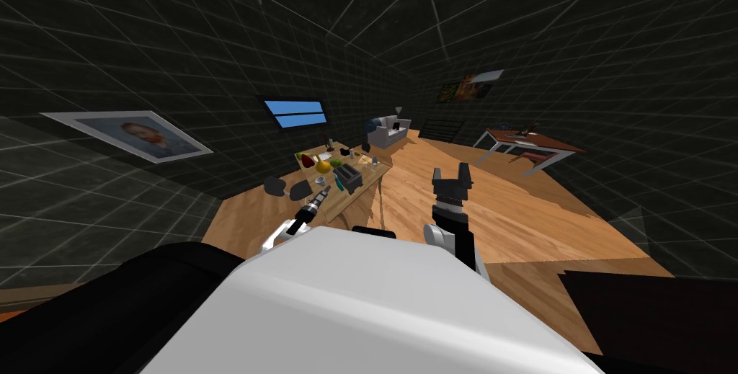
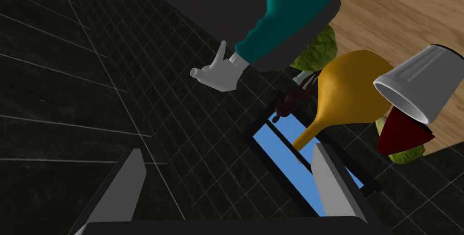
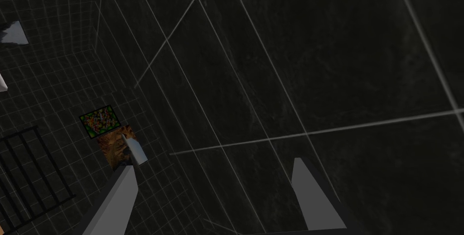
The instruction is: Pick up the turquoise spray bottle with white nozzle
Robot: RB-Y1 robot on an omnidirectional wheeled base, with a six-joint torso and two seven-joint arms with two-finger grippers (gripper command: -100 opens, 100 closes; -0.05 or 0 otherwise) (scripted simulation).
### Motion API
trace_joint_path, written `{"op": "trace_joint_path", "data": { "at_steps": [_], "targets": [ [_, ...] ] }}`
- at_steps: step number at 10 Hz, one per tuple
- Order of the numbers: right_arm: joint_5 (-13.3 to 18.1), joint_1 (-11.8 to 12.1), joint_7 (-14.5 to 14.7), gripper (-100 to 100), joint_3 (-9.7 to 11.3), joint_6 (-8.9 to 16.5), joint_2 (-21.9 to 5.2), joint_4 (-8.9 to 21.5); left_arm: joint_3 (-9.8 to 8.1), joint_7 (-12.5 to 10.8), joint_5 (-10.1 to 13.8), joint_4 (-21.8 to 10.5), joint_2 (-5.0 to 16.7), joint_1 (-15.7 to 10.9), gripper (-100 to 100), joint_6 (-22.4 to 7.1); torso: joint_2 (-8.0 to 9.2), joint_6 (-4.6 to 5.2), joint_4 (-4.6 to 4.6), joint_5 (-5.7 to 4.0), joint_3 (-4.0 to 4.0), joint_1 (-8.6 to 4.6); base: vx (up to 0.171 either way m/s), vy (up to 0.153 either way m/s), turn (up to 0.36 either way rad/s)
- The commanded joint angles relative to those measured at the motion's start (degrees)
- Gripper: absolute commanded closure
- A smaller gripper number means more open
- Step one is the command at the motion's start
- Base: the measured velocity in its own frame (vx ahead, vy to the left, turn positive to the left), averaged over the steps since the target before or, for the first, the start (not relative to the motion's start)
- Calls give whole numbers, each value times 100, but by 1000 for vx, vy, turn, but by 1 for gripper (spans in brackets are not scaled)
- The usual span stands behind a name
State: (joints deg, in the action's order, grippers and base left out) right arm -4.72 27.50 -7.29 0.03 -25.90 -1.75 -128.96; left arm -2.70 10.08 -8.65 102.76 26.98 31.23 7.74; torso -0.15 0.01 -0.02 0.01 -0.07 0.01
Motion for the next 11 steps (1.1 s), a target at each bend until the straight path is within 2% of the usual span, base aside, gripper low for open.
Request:
{"op": "trace_joint_path", "data": {
  "at_steps": [1, 2, 4, 6, 9, 10, 11],
  "targets": [
    [0, 0, 0, 0, 0, 0, 0, 0, -15, 54, -152, -220, 152, -90, -100, -110, 0, 0, 0, 0, 0, 0, 45, -31, -60],
    [0, 0, 0, 0, 0, 0, 0, 0, -23, 67, -213, -308, 203, -148, -100, -152, -6, 0, -1, -2, -4, -8, 49, -50, -38],
    [0, 1, 0, 0, 1, 0, 1, 0, -74, 99, -465, -672, 389, -428, -100, -323, -19, 0, -4, -5, -11, -25, 86, -91, -49],
    [0, 1, 0, 0, 1, 0, 1, 0, -107, 104, -587, -848, 461, -582, -100, -403, -30, 0, -7, -9, -17, -37, 86, -84, -19],
    [0, 1, 0, 0, 1, 0, 1, 0, -192, 90, -862, -1237, 558, -962, -100, -573, -14, -1, -4, -7, -9, -30, 59, -95, -24],
    [0, 1, 0, 0, 1, 0, 1, 0, -167, 91, -791, -1162, 557, -891, -100, -532, -17, 0, -4, -10, -10, -48, 32, -69, 4],
    [0, 0, 0, 0, 0, 0, 1, -1, -170, 87, -802, -1174, 561, -904, 0, -548, -6, -2, -2, -9, -4, -30, 6, -12, 2]
  ]
}}
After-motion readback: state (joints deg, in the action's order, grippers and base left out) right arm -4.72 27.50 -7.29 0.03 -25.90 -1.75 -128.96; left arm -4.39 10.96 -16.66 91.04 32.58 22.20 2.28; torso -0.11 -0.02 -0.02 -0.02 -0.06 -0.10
